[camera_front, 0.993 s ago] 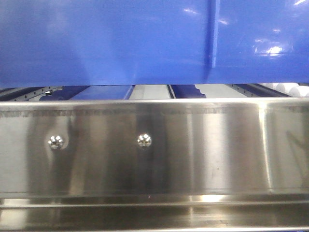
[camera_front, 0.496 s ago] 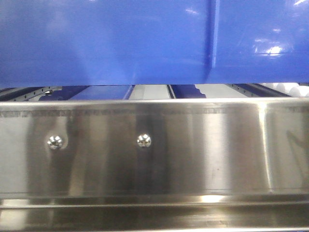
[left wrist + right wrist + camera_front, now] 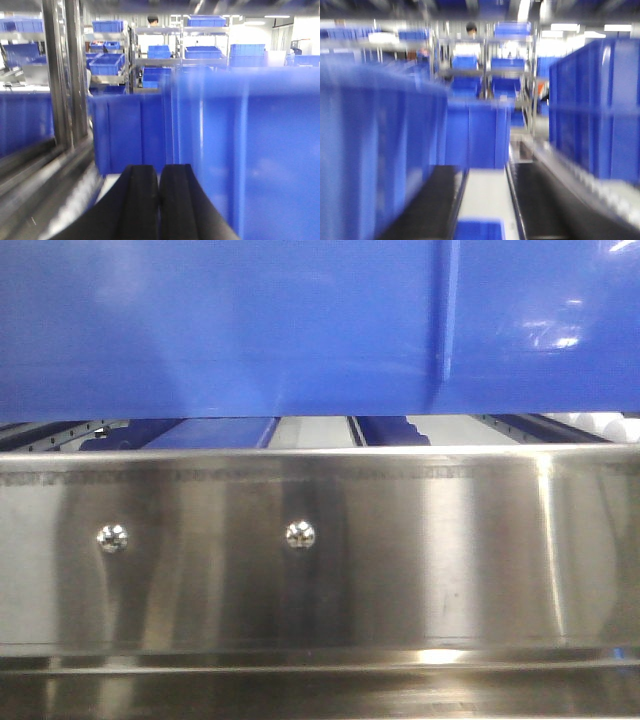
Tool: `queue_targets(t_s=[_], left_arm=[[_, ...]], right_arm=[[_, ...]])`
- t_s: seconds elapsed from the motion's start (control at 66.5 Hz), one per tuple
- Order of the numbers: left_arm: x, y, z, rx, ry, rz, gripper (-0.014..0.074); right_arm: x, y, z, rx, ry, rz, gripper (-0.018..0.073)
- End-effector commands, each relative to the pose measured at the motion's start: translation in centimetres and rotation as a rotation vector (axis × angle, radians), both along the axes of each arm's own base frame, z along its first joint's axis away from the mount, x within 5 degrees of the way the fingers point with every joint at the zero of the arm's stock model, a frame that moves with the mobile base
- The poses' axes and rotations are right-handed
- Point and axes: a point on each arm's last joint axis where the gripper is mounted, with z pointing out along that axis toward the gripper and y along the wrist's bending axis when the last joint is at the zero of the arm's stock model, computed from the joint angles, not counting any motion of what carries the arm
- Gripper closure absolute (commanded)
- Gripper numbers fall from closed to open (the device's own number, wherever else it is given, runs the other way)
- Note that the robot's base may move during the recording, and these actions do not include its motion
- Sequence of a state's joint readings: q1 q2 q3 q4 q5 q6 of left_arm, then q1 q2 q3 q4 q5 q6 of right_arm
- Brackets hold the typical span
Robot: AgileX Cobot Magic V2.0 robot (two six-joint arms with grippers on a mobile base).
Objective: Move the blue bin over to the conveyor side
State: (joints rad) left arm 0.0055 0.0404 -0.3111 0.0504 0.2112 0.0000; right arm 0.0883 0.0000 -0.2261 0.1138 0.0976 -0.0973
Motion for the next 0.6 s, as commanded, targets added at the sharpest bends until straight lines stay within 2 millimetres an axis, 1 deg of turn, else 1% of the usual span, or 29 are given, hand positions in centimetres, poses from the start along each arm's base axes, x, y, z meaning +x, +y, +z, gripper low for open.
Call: queue_targets(t_s=[0.0, 0.045, 0.06, 0.12, 0.135, 0.241, 0.346, 0.391, 0.466, 0.511, 0.572, 0.587], left_arm=[[-0.3, 0.1, 2.5, 0.023, 0.018, 0.014, 0.0450], [-0.3, 0.1, 3.7, 0.027, 0.018, 0.017, 0.0385], [-0.2, 0.1, 4.1, 0.026, 0.019, 0.018, 0.0353], [0.1, 0.1, 5.6, 0.026, 0.026, 0.018, 0.0278], [0.2, 0.1, 5.9, 0.026, 0.027, 0.019, 0.0248], [1.5, 0.1, 8.2, 0.026, 0.048, 0.015, 0.0113], [2.6, -0.1, 9.8, 0.027, 0.055, -0.025, 0.0019], [3.1, -0.3, 10.5, 0.028, 0.058, -0.044, 0.0004], [4.0, -0.5, 11.6, 0.020, 0.066, -0.073, 0.0006], [4.7, -0.8, 12.1, -0.005, 0.084, -0.096, 0.0008], [5.3, -1.1, 13.2, -0.055, 0.119, -0.127, 0.0008], [5.6, -1.2, 13.6, -0.063, 0.139, -0.133, 0.0008]], right_arm=[[-0.9, -0.1, 2.4, 0.008, -0.069, 0.002, 0.0155], [-1.0, -0.1, 3.6, 0.009, -0.087, 0.003, 0.0072], [-1.1, -0.1, 3.9, 0.010, -0.094, 0.003, 0.0063], [-1.0, -0.1, 5.2, 0.012, -0.107, 0.001, 0.0001], [-1.0, -0.1, 5.7, 0.012, -0.114, 0.001, -0.0010], [-0.2, 0.0, 7.5, 0.012, -0.106, 0.003, 0.0001], [1.1, 0.1, 8.9, 0.012, -0.088, 0.013, 0.0000], [1.9, 0.3, 9.5, 0.011, -0.076, 0.018, 0.0000], [3.3, 0.5, 10.6, 0.008, -0.045, 0.029, 0.0000], [3.9, 0.7, 11.6, 0.006, -0.029, 0.041, 0.0000], [5.1, 1.1, 12.5, -0.006, 0.046, 0.070, 0.0000], [5.3, 1.2, 13.2, -0.006, 0.044, 0.076, 0.0000]])
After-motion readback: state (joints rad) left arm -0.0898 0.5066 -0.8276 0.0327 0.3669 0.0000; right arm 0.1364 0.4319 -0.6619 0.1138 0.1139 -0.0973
